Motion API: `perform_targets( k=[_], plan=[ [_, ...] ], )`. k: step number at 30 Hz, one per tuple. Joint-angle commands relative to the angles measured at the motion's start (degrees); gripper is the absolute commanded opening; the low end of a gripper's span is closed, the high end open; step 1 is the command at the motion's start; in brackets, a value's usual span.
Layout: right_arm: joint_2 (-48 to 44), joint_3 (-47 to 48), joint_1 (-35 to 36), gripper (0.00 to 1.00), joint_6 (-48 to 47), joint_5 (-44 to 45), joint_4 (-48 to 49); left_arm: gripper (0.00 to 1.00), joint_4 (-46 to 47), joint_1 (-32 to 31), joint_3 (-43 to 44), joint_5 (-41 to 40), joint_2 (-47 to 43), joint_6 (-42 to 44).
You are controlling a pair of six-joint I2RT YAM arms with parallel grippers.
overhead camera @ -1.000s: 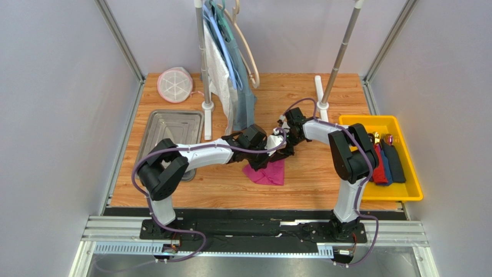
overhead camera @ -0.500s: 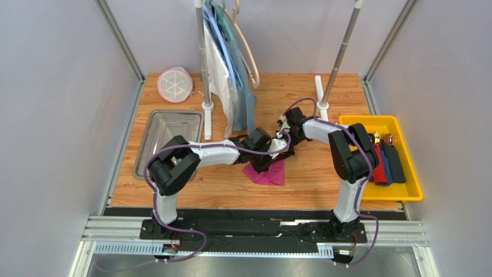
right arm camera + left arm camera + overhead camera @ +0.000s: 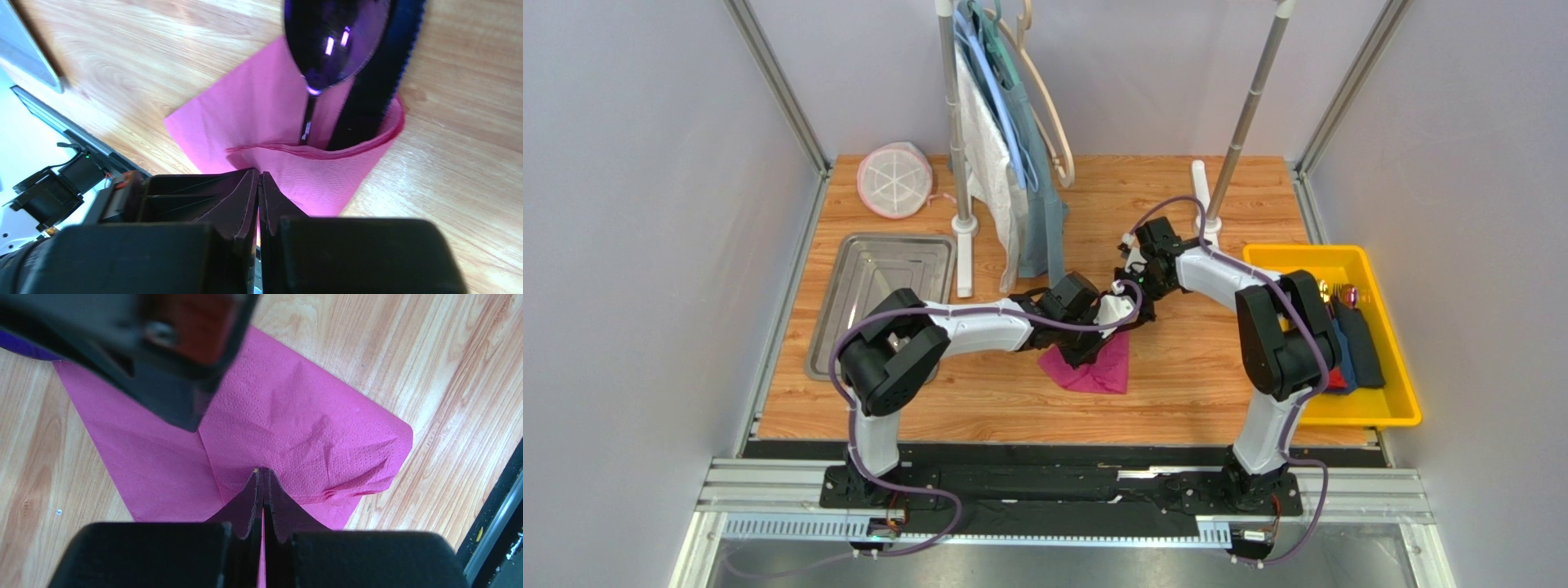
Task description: Place the utensils on the paper napkin and roll it up
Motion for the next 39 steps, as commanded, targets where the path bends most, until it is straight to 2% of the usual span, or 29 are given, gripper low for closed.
perform_targets(
  k=[1,16,22,26,39],
  plan=[
    [1.2,-1.6,0.0,0.05,-0.5,1.6,1.0,0.00,-1.7,-0.1,-0.5,-0.4,0.8,-0.4],
    [4.1,-2.7,0.2,0.05,-0.3,0.6,4.2,0.00,-3.3,0.5,-3.5,-1.2,-1.9,-0.6],
    [7.4,-4.3,0.2,0.03,-0.9,1.7,5.3,0.18,-3.7,0.5,-3.2,0.4,-7.0,-1.7],
    [7.8,-5.0,0.2,0.03,-0.9,1.5,6.0,0.22,-4.7,0.5,-2.3,2.8,-9.9,-2.2],
    [7.6,-4.4,0.2,0.02,-0.4,-0.3,5.7,0.20,-1.0,-2.7,3.3,1.2,-1.5,-2.8]
  ],
)
